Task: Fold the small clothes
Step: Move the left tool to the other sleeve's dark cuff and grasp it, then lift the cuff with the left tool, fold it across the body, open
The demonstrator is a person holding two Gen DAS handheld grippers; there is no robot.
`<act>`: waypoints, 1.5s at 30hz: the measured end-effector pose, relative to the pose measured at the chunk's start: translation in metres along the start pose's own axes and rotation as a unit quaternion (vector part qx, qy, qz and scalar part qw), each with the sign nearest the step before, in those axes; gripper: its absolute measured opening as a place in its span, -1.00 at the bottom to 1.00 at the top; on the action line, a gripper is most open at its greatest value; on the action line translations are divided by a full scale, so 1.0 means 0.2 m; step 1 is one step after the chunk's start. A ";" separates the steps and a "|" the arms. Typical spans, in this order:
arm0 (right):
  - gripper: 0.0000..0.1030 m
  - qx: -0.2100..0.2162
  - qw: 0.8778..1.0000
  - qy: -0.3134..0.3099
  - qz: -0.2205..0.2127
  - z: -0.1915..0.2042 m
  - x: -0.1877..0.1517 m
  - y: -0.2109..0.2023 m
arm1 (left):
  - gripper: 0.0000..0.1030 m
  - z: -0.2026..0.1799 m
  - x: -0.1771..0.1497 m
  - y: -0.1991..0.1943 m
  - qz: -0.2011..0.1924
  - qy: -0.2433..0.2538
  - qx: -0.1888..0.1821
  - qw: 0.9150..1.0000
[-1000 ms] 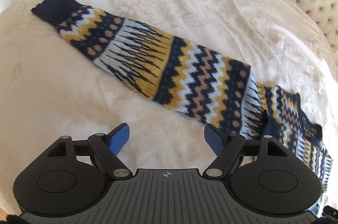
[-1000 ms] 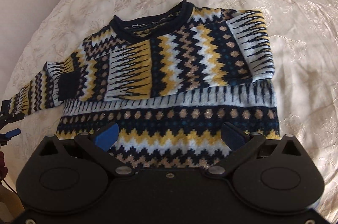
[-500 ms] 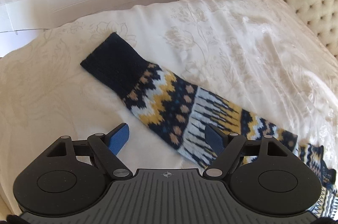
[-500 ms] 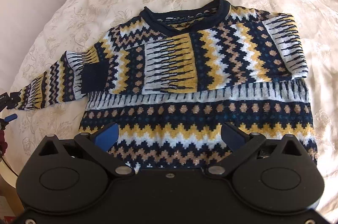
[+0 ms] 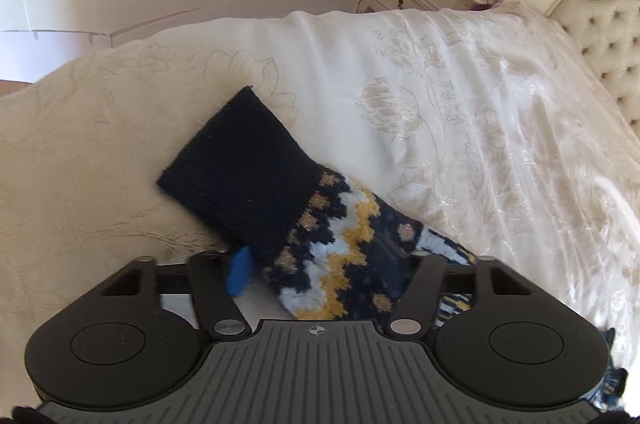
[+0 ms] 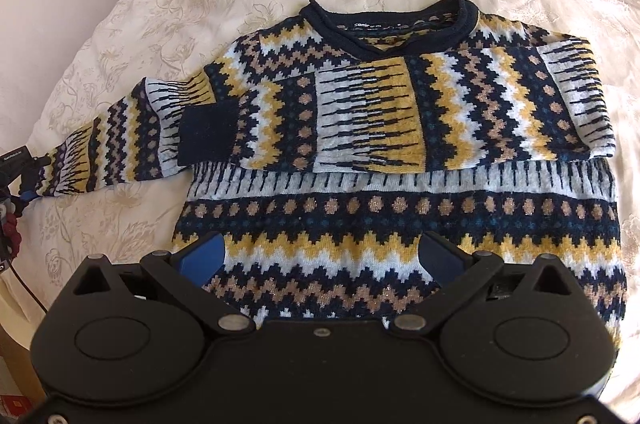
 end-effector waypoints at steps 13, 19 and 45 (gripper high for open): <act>0.99 0.021 1.000 -0.011 0.011 -0.04 -0.04 0.00 | -0.89 -0.22 0.04 -0.40 -0.099 0.039 -0.038 0.994; 0.98 0.041 0.999 -0.018 0.005 -0.11 -0.03 -0.04 | -0.89 -0.64 -0.02 -0.82 -0.165 0.117 -0.091 0.975; 0.98 0.041 0.998 0.037 -0.024 -0.72 -0.05 -0.26 | -0.86 -2.28 -1.40 -0.79 -0.021 0.350 -0.306 0.885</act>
Point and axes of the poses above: each gripper's, at about its wrist camera, not at the fingertips, and y roughly the way its jaws point, z to its left, x to its top, the point moved 8 cm from there along y, roughly the way its jaws point
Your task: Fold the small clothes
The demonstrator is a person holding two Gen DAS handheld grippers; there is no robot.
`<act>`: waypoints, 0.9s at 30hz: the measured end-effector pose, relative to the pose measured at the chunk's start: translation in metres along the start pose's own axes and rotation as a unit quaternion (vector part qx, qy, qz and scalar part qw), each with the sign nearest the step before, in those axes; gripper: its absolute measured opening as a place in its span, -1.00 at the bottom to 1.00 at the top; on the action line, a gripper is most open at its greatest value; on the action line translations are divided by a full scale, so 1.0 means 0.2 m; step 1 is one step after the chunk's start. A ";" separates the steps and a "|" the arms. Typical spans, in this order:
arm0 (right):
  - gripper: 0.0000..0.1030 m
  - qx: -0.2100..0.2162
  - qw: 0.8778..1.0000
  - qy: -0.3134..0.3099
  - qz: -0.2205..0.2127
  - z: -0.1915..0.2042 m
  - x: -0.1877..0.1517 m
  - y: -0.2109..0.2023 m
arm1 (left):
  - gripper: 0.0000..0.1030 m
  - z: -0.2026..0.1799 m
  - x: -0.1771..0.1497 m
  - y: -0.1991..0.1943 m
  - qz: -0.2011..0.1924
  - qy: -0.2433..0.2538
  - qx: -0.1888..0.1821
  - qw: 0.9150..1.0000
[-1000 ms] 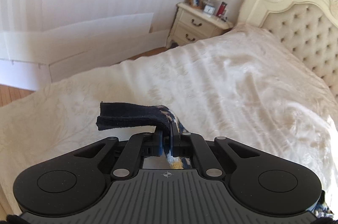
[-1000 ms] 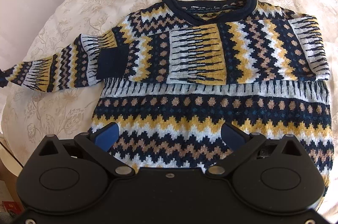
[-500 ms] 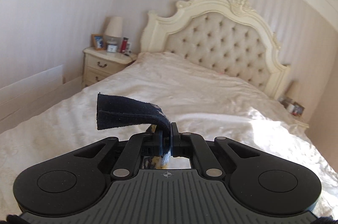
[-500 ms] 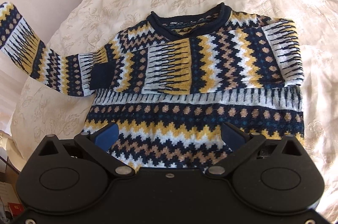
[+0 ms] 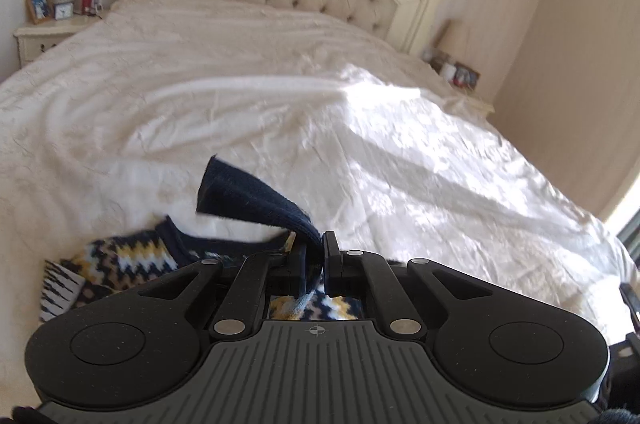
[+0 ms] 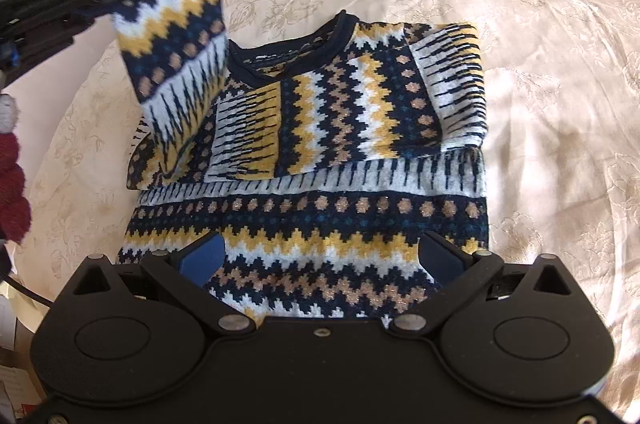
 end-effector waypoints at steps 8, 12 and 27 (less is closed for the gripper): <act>0.98 -0.006 1.000 0.015 0.002 -0.04 0.00 0.02 | -0.41 -0.14 -0.10 0.06 0.034 0.034 -0.035 0.998; 0.99 -0.010 1.000 0.019 -0.004 -0.03 0.04 0.04 | -0.40 -0.05 -0.17 0.00 0.049 0.056 -0.014 0.997; 0.98 -0.043 0.999 0.018 -0.026 -0.09 0.32 0.20 | -0.40 0.76 -0.38 0.00 0.129 -0.043 0.144 0.980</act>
Point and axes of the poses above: each gripper's, at about its wrist camera, not at the fingertips, and y roughly the way its jaws point, z to its left, x to its top, the point moved 8 cm from there along y, roughly the way its jaws point
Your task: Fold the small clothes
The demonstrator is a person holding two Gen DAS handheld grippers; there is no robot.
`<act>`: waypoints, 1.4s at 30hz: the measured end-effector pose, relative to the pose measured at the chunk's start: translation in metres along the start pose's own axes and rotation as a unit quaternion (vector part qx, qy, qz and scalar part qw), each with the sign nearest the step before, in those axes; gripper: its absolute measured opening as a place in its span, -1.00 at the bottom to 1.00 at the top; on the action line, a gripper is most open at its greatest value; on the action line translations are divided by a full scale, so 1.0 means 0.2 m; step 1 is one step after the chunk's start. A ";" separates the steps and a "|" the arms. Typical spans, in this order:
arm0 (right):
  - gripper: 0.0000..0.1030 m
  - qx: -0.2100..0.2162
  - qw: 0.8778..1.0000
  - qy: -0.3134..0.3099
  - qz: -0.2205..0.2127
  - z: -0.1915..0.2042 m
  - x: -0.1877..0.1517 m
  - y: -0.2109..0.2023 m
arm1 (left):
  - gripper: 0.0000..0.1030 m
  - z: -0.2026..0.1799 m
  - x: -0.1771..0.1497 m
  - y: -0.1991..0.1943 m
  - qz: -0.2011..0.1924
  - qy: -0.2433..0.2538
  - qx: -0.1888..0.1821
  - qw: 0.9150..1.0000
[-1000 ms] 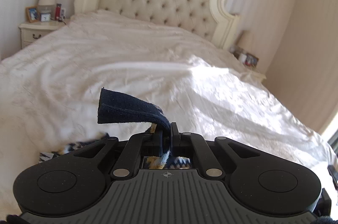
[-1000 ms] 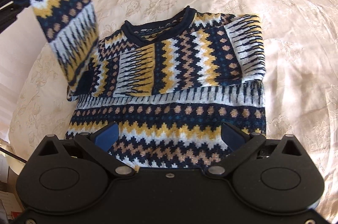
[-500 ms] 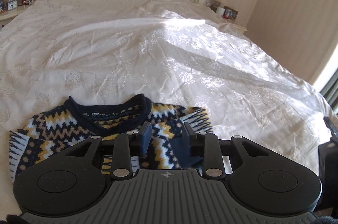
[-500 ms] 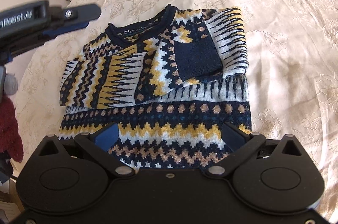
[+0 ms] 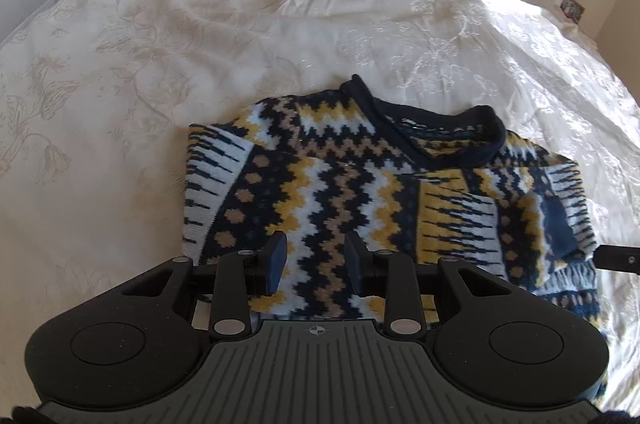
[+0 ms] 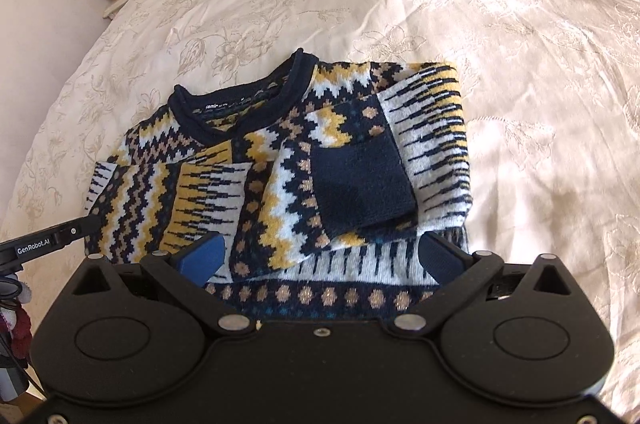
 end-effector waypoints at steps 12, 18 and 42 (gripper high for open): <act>0.85 -0.017 0.999 -0.023 0.016 -0.12 0.11 0.17 | -0.40 0.17 -0.05 0.26 0.055 -0.037 0.035 0.997; 0.56 -0.002 0.999 -0.025 0.030 -0.15 0.12 0.25 | -0.39 0.17 -0.04 0.27 0.054 -0.043 0.037 0.997; -0.62 0.001 1.000 0.001 0.016 -0.22 0.12 0.06 | -0.34 0.16 0.03 0.17 0.032 -0.048 0.021 0.998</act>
Point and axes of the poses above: each gripper's, at about its wrist camera, not at the fingertips, and y roughly the way its jaws point, z to its left, x to its top, the point moved 8 cm from there along y, roughly the way its jaws point
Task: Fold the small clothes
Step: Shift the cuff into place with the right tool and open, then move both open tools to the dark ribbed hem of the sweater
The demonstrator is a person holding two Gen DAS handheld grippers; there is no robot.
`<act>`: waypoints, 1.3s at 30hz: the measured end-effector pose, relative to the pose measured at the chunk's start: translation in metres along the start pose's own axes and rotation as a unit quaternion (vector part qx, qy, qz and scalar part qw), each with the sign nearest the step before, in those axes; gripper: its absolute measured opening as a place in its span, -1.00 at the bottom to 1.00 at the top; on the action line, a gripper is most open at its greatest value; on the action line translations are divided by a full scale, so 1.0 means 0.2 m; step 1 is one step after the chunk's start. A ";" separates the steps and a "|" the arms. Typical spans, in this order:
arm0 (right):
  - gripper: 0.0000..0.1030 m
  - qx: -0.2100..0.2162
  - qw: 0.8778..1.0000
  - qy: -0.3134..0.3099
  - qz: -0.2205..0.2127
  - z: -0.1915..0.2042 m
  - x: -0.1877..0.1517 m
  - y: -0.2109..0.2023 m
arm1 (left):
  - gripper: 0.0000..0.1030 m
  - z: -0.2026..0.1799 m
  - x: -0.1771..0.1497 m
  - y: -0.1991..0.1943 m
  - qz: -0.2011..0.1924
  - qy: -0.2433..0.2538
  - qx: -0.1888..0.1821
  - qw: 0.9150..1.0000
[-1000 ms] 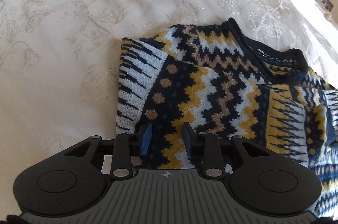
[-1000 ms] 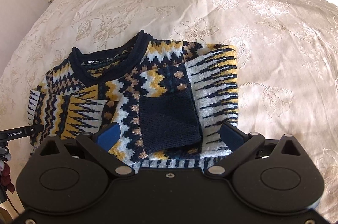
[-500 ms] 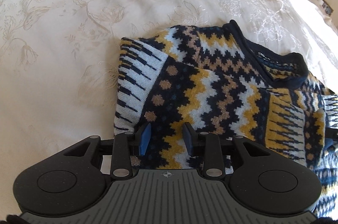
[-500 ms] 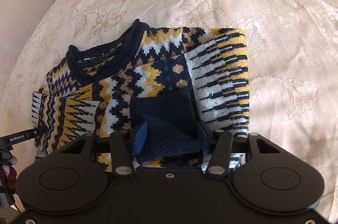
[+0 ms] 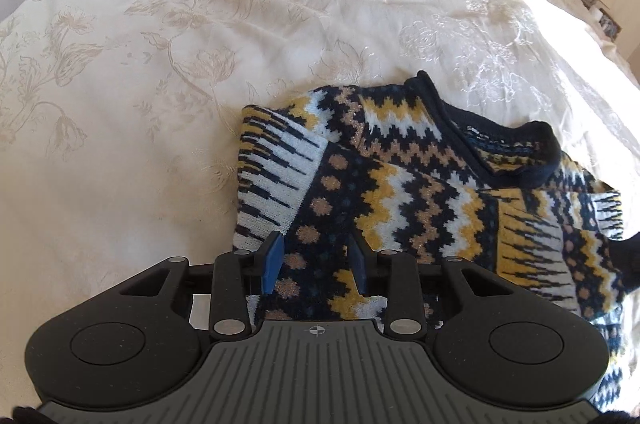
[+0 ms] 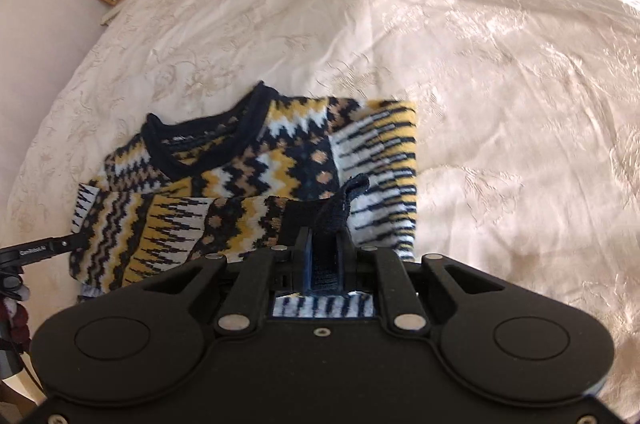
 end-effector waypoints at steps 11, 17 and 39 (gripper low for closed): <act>-0.55 -0.039 0.998 0.016 0.047 -0.05 -0.11 0.12 | -0.34 0.04 -0.05 0.08 0.020 0.016 0.014 1.000; -0.03 -0.053 0.998 0.021 0.039 -0.03 -0.11 0.07 | -0.34 0.04 -0.05 0.06 0.020 0.016 0.011 1.000; 0.99 -0.012 0.999 0.027 0.024 -0.06 -0.47 -0.25 | 0.52 0.06 -0.56 -0.41 0.018 -0.057 -0.043 0.997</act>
Point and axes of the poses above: each gripper's, at about its wrist camera, not at the fingertips, and y roughly the way its jaws point, z to its left, x to its top, the point moved 8 cm from there along y, roughly the way its jaws point
